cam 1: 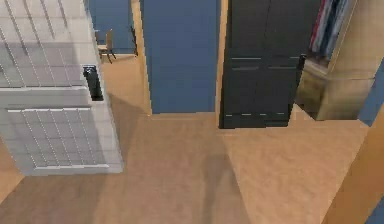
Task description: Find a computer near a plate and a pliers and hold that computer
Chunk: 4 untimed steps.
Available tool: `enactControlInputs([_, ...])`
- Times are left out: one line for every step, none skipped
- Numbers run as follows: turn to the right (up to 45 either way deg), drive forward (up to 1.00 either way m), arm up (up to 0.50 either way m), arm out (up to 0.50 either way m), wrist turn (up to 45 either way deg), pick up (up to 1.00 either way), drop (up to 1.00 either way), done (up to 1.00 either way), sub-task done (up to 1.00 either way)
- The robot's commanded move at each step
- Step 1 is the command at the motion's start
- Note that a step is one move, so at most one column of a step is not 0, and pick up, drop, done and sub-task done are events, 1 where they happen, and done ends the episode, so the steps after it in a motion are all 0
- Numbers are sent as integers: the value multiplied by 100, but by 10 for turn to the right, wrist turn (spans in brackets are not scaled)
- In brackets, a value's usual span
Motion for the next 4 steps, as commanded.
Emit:
enactControlInputs([-450, 0, 0, 0, 0, 0, 0, 0, 0])
enactControlInputs([-150, 0, 0, 0, 0, 0, 0, 0, 0])
enactControlInputs([0, 50, 0, 0, 0, 0, 0, 0, 0])
enactControlInputs([-330, 0, 0, 0, 0, 0, 0, 0, 0])
